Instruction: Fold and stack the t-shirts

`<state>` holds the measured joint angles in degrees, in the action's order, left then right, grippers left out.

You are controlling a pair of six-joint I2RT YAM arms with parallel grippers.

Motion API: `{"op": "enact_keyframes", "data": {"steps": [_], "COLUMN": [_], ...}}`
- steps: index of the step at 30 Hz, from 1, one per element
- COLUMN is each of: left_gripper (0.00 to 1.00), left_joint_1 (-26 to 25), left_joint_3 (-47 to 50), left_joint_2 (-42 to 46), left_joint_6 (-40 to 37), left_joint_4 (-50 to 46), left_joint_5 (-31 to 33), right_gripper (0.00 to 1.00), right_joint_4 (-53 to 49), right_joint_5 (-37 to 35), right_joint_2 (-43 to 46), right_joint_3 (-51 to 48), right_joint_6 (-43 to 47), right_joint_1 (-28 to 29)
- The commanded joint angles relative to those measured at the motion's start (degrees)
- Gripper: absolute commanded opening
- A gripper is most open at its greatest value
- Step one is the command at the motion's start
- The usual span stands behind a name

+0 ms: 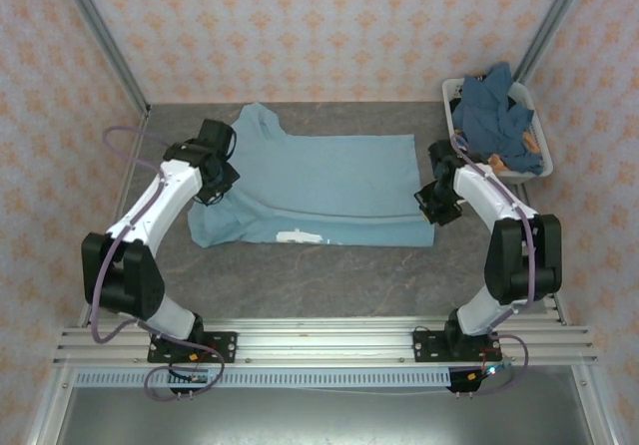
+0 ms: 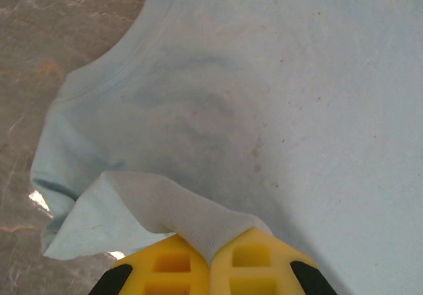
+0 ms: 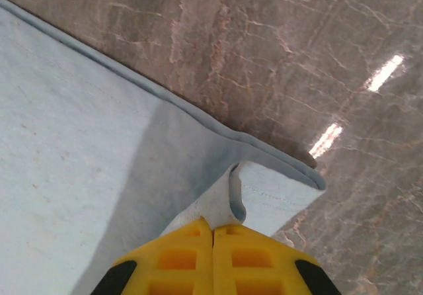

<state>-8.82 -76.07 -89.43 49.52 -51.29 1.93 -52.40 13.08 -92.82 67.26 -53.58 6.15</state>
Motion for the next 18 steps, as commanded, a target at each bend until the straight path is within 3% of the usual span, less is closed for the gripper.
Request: {"op": "enact_keyframes", "data": {"steps": [1, 18], "left_gripper": [0.0, 0.0], "left_joint_1": [0.86, 2.62], "left_joint_3": [-4.42, -15.27], "left_joint_2": [-2.55, -13.43], "left_joint_6": [-4.74, -10.88], "left_joint_4": [0.29, -2.26], "left_joint_5": [1.9, 6.26], "right_gripper": [0.0, 0.0], "right_joint_4": [0.91, 1.76], "right_joint_5": [-2.63, -2.94], "right_joint_2": [-2.36, -13.67], "right_joint_3": [2.66, 12.11], "right_joint_6": [-0.38, 1.63], "right_joint_1": [-0.57, -0.62]}}
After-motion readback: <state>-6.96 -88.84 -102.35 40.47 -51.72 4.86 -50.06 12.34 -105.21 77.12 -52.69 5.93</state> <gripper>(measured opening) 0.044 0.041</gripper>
